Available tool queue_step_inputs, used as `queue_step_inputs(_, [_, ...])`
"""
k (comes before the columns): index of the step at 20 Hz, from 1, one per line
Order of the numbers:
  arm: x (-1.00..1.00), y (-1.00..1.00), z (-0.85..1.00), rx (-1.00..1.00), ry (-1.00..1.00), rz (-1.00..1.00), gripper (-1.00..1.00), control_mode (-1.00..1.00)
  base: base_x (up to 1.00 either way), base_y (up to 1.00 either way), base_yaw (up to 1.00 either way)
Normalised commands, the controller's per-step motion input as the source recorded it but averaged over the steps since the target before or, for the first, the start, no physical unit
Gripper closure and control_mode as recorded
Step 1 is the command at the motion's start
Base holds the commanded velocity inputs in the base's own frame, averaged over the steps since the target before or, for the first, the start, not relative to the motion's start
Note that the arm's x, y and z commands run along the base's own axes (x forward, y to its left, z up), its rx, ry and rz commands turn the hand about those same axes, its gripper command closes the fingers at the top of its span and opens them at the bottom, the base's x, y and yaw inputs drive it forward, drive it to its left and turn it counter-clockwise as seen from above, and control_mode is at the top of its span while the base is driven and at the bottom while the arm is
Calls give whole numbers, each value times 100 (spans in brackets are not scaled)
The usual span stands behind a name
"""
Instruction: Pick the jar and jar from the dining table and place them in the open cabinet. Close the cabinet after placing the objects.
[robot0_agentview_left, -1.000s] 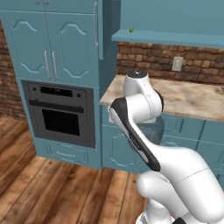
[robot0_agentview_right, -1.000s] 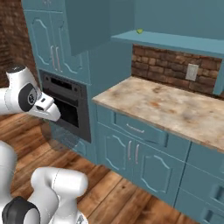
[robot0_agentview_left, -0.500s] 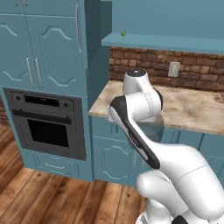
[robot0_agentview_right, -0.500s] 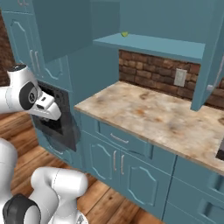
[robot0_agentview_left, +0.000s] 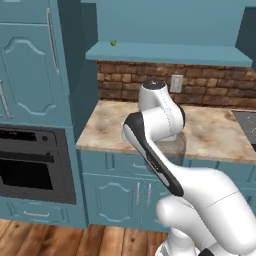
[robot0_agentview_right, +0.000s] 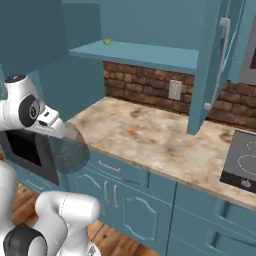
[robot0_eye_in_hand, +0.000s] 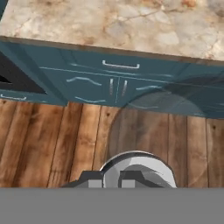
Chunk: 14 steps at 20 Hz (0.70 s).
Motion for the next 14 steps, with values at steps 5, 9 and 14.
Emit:
queue_step_inputs(5, [0, 0, 0, 0, 0, 0, 100, 100, 49, 0, -40])
queue_step_inputs(9, [0, 0, 0, 0, 0, 0, 100, 100, 53, 1, -39])
queue_step_inputs(14, [0, 0, 0, 0, 0, 0, 100, 100, 65, 32, -31])
